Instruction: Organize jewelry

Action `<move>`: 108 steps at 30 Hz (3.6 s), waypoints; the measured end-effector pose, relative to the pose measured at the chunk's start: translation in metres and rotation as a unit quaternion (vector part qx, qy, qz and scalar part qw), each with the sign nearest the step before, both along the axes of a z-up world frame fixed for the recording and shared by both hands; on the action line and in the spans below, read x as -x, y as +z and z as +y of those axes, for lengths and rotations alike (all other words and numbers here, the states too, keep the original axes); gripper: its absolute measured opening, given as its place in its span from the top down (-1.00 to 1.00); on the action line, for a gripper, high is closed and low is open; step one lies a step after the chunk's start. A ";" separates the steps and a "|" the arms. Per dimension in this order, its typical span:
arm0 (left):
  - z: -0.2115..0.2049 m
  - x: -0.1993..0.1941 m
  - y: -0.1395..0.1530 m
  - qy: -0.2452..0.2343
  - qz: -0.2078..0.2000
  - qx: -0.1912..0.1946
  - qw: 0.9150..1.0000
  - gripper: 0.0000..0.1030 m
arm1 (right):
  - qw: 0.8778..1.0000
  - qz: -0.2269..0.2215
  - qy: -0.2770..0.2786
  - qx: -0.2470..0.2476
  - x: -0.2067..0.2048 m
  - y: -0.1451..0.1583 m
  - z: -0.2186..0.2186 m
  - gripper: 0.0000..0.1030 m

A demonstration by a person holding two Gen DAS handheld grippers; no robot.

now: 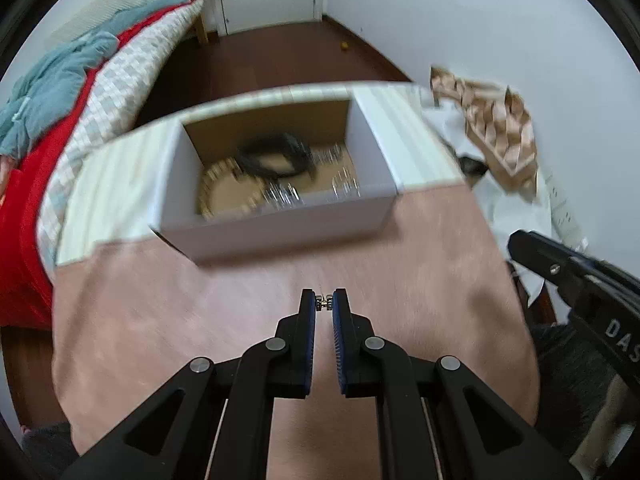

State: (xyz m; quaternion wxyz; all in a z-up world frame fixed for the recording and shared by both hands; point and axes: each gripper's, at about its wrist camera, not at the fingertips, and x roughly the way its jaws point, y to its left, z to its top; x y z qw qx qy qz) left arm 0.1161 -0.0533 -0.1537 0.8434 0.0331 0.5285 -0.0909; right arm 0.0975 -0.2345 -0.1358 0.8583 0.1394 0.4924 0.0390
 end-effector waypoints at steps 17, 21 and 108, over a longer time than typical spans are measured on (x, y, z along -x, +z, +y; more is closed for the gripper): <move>0.077 -0.122 -0.003 0.048 0.054 0.027 0.997 0.88 | 0.994 0.048 0.091 -0.041 -0.138 -0.023 0.079 0.76; 0.077 -0.131 -0.013 0.051 0.075 0.032 0.995 0.84 | 0.992 0.070 0.094 -0.040 -0.147 -0.035 0.082 0.75; 0.080 0.088 0.223 0.139 -0.132 -0.021 0.981 -0.96 | 0.987 -0.102 0.021 0.125 0.087 0.242 0.048 -1.00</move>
